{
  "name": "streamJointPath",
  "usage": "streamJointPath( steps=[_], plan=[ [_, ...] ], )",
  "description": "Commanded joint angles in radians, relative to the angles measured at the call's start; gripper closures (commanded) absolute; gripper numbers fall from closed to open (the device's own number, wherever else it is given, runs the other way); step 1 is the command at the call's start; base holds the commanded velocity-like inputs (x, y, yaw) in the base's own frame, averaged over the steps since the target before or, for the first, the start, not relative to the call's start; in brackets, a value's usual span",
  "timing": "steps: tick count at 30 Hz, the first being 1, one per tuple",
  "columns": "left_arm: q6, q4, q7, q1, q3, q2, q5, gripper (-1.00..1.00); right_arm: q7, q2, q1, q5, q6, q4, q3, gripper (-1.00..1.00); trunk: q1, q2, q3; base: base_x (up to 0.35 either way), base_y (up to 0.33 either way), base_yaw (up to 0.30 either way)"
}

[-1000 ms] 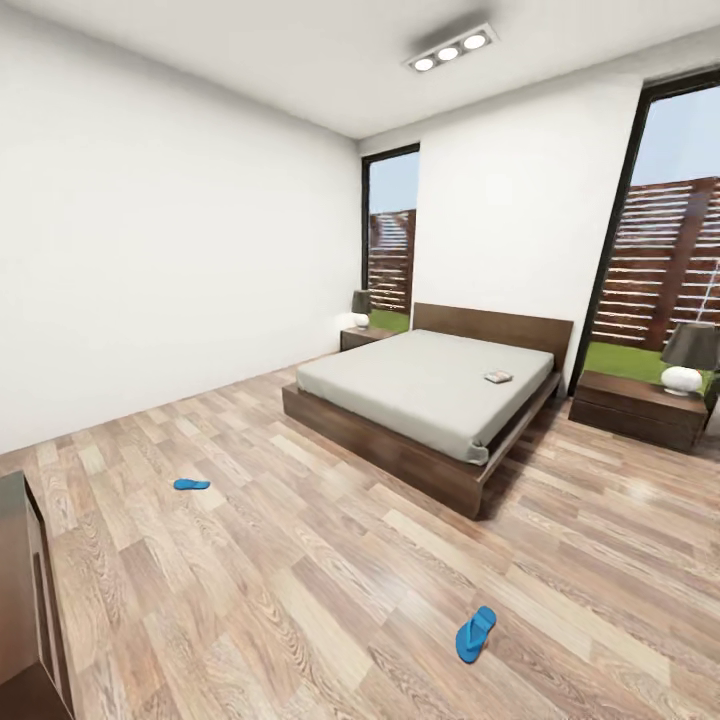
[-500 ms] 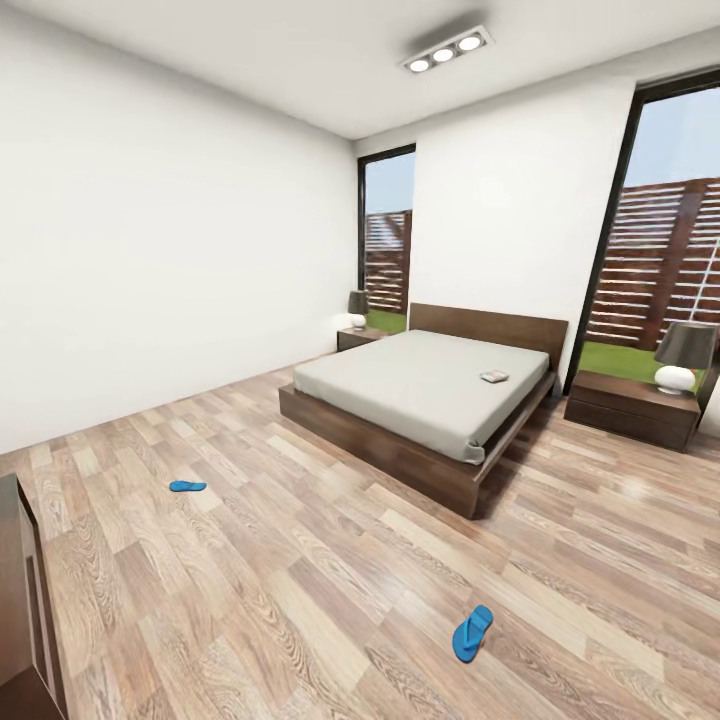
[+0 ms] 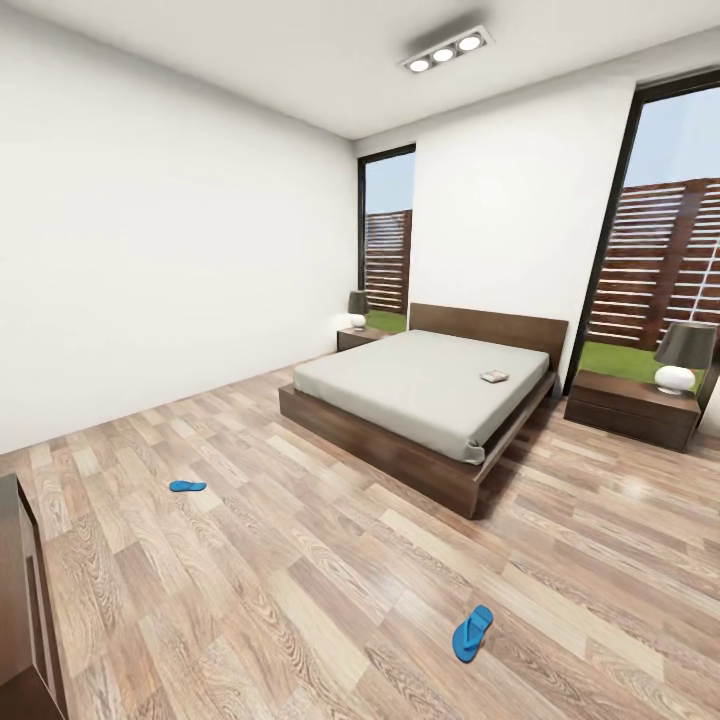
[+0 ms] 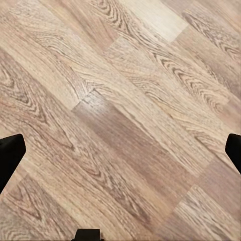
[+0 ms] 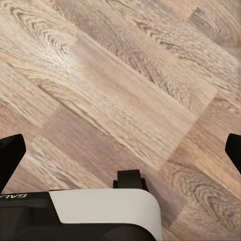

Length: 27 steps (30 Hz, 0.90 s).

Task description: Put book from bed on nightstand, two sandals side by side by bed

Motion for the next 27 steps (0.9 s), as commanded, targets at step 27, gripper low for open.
streamJointPath(
  steps=[27],
  plan=[
    [-0.004,0.001,-0.002,0.000,-0.003,-0.002,0.001,-1.00,-0.001,0.001,0.000,0.000,-0.001,0.001,-0.006,-1.00,0.000,-0.001,-0.001,0.000,0.000,-0.227]
  ],
)
